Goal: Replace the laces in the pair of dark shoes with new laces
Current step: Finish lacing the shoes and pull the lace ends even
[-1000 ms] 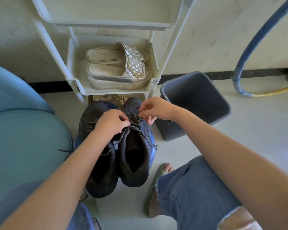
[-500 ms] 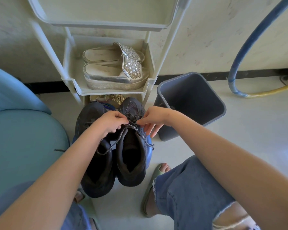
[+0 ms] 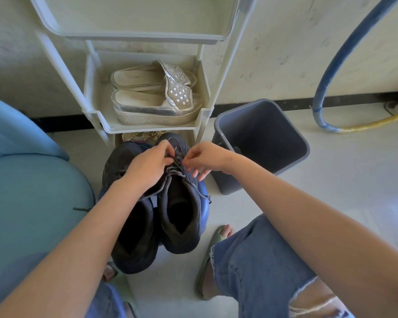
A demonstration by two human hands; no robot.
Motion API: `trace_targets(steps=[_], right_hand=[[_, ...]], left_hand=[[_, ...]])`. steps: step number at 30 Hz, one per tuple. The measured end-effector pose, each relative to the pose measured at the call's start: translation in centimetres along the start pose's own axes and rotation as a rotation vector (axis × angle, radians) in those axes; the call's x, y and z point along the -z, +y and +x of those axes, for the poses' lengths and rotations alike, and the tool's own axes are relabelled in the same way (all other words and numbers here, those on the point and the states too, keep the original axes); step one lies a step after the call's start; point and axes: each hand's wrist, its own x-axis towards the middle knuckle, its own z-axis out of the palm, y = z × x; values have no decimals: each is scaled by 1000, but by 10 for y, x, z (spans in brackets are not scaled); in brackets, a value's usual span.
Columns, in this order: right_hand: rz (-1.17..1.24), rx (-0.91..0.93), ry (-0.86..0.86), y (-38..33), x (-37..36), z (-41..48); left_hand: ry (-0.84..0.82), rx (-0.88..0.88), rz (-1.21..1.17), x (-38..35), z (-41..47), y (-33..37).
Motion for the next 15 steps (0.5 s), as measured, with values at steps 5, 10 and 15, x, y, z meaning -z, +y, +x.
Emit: trace_targets(steps=[5, 10, 15], right_hand=[[12, 57, 116, -6, 2, 2], [-97, 89, 147, -8, -2, 5], [-132, 90, 213, -5, -3, 11]], left_hand=[[28, 5, -141, 1, -1, -1], [17, 7, -211, -1, 0, 1], [23, 73, -149, 3, -1, -7]])
